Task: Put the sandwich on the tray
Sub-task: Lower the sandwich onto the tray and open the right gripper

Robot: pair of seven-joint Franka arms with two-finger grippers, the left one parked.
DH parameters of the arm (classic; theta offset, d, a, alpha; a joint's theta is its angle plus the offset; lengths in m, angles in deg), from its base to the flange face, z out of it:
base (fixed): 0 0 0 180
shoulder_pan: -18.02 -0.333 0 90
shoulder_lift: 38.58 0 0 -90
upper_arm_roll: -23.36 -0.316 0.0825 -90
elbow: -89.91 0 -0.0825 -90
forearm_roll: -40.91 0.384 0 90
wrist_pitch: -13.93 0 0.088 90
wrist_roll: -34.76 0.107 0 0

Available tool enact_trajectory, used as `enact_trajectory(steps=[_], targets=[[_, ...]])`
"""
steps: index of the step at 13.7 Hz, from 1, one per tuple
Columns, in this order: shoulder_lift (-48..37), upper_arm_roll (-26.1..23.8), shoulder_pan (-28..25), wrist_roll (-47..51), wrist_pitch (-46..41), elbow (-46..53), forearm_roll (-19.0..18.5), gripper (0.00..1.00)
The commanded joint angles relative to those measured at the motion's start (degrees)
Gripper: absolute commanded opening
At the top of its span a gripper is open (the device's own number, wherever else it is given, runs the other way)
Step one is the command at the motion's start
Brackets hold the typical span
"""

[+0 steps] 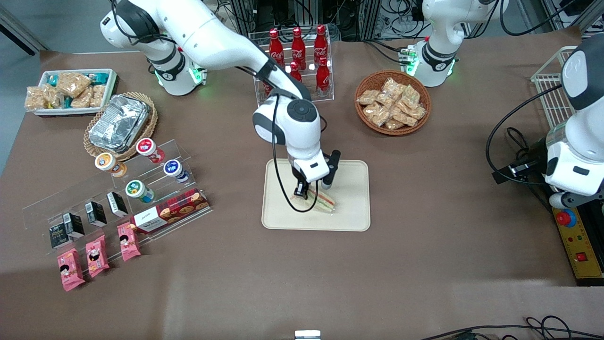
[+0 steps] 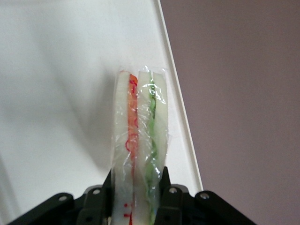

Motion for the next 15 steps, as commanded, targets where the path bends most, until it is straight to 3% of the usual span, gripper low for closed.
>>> enact_trajectory(steps=[1,6,7,8,9,12,15], targets=[[4.19,0.07,0.91,-5.83,4.04,2.68,-3.65,0.39],[4.99,0.07,1.09,-10.33,4.50,2.51,-3.75,0.41],[4.90,0.07,1.09,-9.99,4.50,2.42,-3.14,0.49],[4.47,-0.11,1.09,-9.64,4.41,2.42,-2.87,0.67],[3.59,-0.28,1.00,-7.89,4.23,2.42,-2.70,1.00],[1.04,-0.64,1.79,-5.33,2.92,2.42,-0.78,1.00],[-4.13,-0.46,4.51,-5.42,-4.18,2.42,9.40,1.00]])
